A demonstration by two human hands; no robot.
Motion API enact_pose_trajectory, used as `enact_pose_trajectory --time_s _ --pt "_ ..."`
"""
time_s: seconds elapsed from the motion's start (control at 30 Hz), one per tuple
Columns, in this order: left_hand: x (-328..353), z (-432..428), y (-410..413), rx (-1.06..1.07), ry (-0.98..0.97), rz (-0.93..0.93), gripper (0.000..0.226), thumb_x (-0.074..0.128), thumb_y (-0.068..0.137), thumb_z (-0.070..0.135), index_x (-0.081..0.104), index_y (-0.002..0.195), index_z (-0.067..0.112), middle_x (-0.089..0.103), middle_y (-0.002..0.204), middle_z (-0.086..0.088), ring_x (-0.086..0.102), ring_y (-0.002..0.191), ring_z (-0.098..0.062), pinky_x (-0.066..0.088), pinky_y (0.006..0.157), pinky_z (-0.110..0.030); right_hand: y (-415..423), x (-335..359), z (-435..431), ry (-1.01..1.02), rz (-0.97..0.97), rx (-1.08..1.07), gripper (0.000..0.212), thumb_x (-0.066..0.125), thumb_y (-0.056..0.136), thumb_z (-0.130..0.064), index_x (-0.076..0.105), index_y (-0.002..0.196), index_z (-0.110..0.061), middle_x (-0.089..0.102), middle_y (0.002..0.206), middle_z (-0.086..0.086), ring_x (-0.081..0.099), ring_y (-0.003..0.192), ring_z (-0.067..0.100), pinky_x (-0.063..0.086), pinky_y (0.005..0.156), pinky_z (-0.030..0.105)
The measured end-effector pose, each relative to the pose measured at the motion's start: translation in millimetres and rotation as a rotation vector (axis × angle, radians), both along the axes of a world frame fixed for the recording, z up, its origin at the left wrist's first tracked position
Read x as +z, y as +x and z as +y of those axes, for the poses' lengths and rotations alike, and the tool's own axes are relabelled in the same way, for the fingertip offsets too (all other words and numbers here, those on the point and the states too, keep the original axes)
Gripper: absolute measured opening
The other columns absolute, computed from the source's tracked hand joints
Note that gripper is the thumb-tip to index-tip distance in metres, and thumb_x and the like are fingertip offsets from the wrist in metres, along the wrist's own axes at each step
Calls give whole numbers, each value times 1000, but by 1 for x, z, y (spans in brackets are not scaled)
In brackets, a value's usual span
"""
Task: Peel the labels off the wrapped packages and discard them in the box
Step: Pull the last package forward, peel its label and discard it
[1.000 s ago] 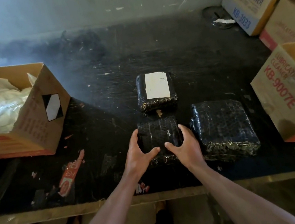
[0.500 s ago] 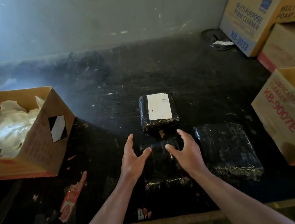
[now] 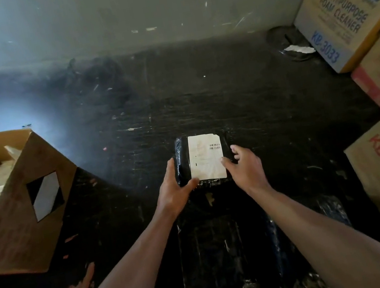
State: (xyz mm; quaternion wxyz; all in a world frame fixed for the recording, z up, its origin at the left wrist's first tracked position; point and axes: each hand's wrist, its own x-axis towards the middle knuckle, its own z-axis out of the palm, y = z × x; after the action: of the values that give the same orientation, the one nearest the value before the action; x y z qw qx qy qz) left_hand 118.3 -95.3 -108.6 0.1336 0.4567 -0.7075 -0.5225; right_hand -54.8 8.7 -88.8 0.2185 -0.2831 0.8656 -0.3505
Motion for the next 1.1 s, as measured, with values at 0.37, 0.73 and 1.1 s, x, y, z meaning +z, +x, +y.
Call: enact_pose_trajectory --time_s 0.37,0.73,1.1 --pt "-29 -26 -32 -209 -25 -106 144 90 62 47 -19 155 30 -22 163 12 -10 148 -7 6 117 -36 -62 -28 -83 124 154 174 54 72 92 -25 56 143 -14 57 131 9 59 119 21 48 96 26" --pt "-40 -26 -32 -246 -44 -98 142 92 65 37 -17 156 28 -23 162 14 -13 140 4 3 111 -22 -73 -29 -97 40 110 165 20 79 85 -19 79 104 -15 77 109 -3 69 103 8 49 88 19" --pt "-49 -23 -29 -218 -82 -47 139 91 66 35 -15 157 29 -20 163 15 -12 144 4 2 112 -19 -58 -29 -101 -38 113 133 8 68 94 -16 69 86 -17 66 84 -11 63 78 2 48 69 18"
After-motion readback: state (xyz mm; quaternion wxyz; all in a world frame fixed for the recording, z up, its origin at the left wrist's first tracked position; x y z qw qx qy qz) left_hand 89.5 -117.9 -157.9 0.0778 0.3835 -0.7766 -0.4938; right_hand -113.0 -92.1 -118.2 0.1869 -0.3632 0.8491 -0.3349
